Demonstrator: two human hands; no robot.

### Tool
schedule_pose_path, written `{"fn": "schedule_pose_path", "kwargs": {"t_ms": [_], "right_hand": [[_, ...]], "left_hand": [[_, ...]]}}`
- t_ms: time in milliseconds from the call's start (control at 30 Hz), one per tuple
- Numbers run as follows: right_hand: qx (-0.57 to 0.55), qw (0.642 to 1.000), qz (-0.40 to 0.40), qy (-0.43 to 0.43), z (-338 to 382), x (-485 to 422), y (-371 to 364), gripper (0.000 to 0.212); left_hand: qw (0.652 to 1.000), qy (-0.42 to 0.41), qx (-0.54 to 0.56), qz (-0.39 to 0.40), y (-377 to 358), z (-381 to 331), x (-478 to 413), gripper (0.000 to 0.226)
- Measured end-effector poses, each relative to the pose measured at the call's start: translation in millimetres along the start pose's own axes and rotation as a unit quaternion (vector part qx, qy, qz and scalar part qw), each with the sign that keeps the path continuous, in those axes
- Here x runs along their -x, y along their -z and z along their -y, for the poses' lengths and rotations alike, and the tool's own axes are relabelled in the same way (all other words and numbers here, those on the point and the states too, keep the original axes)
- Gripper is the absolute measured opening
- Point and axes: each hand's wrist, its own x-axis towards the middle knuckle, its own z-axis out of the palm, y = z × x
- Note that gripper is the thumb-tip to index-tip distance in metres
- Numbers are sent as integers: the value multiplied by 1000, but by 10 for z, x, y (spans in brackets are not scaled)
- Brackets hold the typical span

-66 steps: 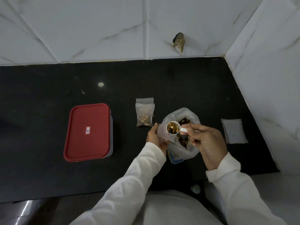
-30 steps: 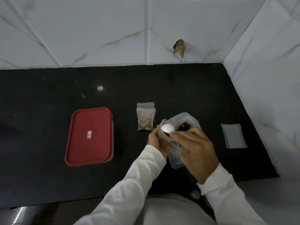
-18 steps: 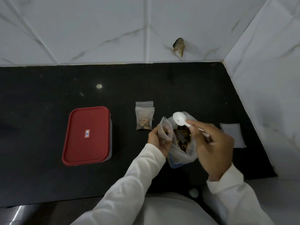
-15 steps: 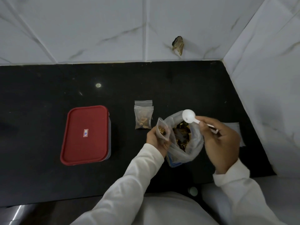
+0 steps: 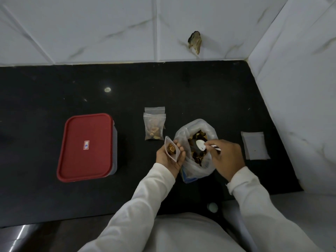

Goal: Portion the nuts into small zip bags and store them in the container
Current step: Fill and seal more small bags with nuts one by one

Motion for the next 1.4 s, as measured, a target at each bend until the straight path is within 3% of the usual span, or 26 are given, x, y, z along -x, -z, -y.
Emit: {"fn": "schedule_pose_path", "kwargs": {"t_ms": [167, 333, 500, 600, 667, 767, 900, 1033, 1267, 1400], "right_hand": [[11, 997, 77, 3, -51, -41, -77, 14], [-21, 998, 66, 14, -106, 95, -56, 17], [57, 989, 64, 121, -73, 58, -204, 29], [67, 987, 82, 121, -29, 68, -167, 26], [60, 991, 49, 109, -33, 108, -77, 16], [19, 996, 15, 87, -96, 139, 51, 17], [23, 986, 107, 122, -135, 171, 85, 19], [48, 971, 175, 158, -116, 145, 34, 24], [75, 985, 53, 143, -129, 184, -92, 40], [65, 995, -19, 67, -119, 124, -22, 34]], "left_hand": [[1000, -8, 16, 9, 77, 30, -99, 31], [999, -18, 32, 38, 103, 82, -146, 36], [998, -46, 22, 31, 83, 113, -157, 36], [998, -56, 26, 21, 63, 131, -161, 36], [997, -54, 41, 21, 70, 131, -170, 36], [996, -52, 61, 38, 143, 116, -118, 36], [995, -44, 51, 67, 189, 206, 23, 37], [998, -40, 36, 45, 127, 291, -6, 35], [992, -43, 71, 92, 168, 283, -53, 45], [994, -47, 57, 78, 169, 275, -76, 47]]}}
